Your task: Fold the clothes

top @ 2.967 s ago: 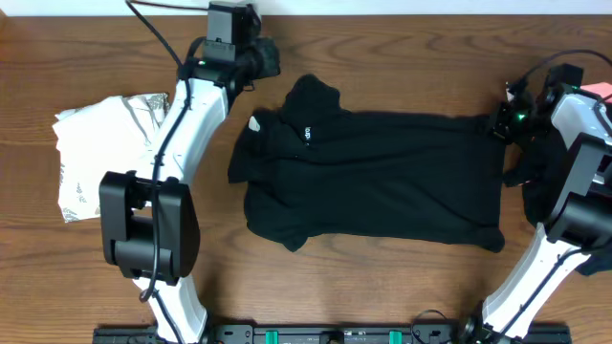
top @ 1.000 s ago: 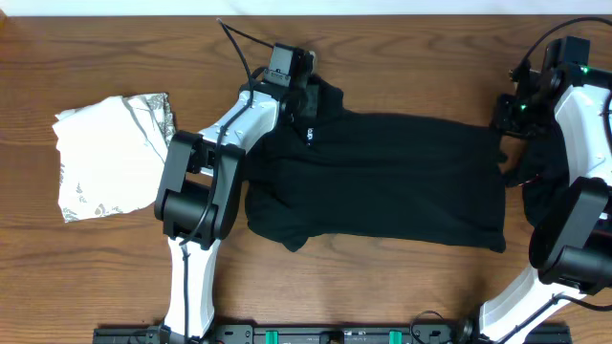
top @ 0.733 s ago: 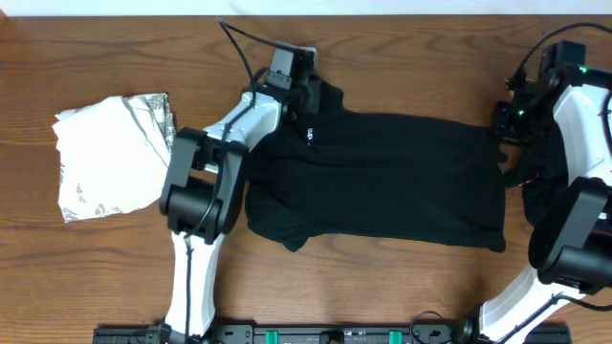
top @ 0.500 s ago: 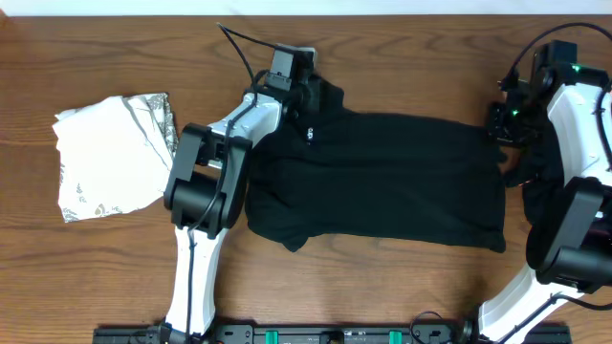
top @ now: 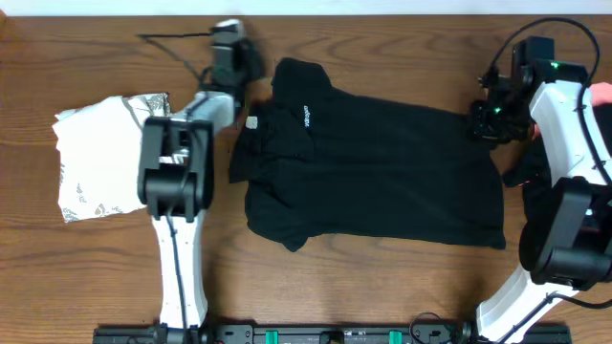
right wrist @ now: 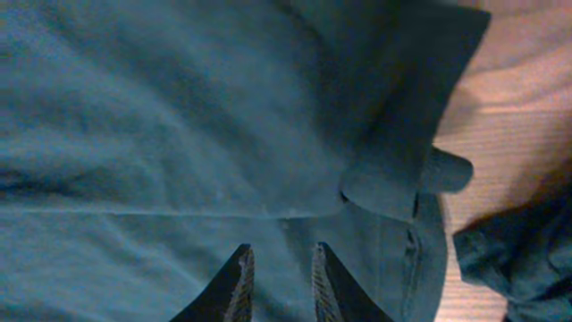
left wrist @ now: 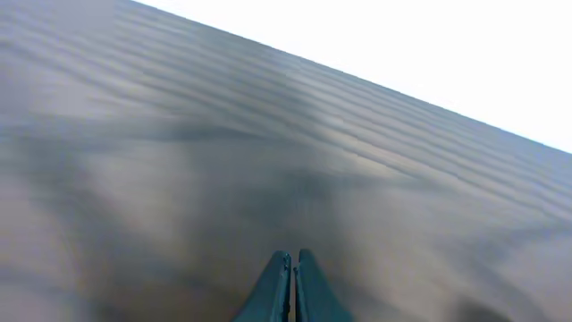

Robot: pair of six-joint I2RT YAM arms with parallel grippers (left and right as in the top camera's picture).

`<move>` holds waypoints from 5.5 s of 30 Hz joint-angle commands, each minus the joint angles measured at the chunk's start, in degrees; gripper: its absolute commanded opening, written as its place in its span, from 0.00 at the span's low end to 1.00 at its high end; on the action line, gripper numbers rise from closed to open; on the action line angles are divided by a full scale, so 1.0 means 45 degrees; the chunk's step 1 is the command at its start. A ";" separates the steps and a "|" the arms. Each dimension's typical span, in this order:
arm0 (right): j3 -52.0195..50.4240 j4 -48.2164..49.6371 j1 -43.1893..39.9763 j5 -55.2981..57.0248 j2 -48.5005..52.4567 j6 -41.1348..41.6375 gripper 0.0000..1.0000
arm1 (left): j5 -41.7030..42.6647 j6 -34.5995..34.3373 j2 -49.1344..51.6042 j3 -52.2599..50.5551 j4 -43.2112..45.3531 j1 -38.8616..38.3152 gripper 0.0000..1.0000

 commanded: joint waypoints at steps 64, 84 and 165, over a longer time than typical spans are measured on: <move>0.1166 0.1758 -0.0908 0.2288 0.2594 0.1321 0.33 | 0.3585 0.2176 -0.5484 0.0947 -1.2454 -0.0787 0.06; 0.0840 0.1190 -0.0631 0.1035 0.2599 0.1326 0.01 | 0.3585 0.2176 -0.5484 0.0947 -1.2672 -0.0782 0.06; -0.7417 0.1802 -0.0461 0.0194 0.0461 0.1982 0.39 | 0.3594 0.2312 -0.5508 -0.7699 -1.6373 -0.2798 0.17</move>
